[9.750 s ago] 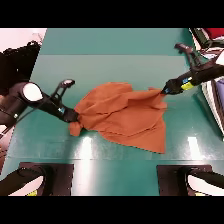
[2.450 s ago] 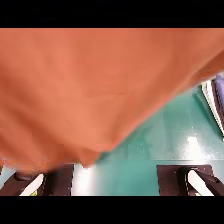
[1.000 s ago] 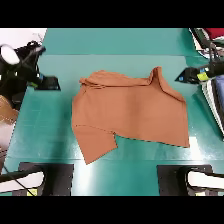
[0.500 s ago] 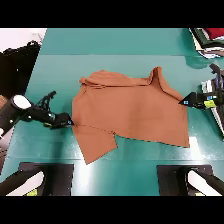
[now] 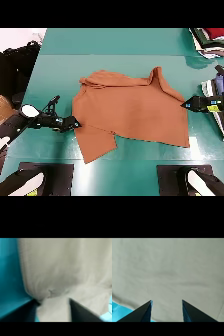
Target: Fold the shirts.
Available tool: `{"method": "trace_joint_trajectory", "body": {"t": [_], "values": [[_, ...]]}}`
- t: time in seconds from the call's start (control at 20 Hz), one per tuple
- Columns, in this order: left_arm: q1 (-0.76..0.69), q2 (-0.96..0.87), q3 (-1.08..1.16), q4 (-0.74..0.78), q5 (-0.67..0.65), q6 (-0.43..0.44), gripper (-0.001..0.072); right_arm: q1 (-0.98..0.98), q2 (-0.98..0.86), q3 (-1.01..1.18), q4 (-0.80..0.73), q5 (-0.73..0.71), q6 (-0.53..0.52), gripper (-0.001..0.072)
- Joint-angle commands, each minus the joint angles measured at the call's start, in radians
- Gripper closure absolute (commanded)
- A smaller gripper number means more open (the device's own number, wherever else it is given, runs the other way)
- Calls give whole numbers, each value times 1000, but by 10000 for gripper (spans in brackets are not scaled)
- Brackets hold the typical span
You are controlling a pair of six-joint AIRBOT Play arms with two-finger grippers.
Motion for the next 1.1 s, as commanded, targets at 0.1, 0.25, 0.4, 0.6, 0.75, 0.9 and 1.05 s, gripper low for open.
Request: {"method": "trace_joint_trajectory", "body": {"t": [0.1, 0.25, 0.4, 0.6, 0.75, 0.9, 1.05], "values": [[-68, 2, 41, -11, 18, 0, 682, -15, 5, -2, -155, 72, 22, 276], [-68, 2, 115, -11, -34, 22, 682, -124, 5, -2, -221, 140, 27, 276], [-68, 2, 165, -11, -43, 27, 682, -275, 5, -65, -236, 151, 26, 191], [-68, 2, 167, -16, -37, 53, 682, -383, 5, -291, -236, 77, 26, 197], [-68, 2, 167, -15, -35, 53, 682, -385, 5, -419, -235, 10, 27, 278], [-68, 2, 167, -15, -32, 53, 682, -385, 5, -475, -236, -31, 27, 278], [-68, 2, 167, -15, -16, 53, 681, -385, -31, -479, -235, -24, 27, 278]]}}
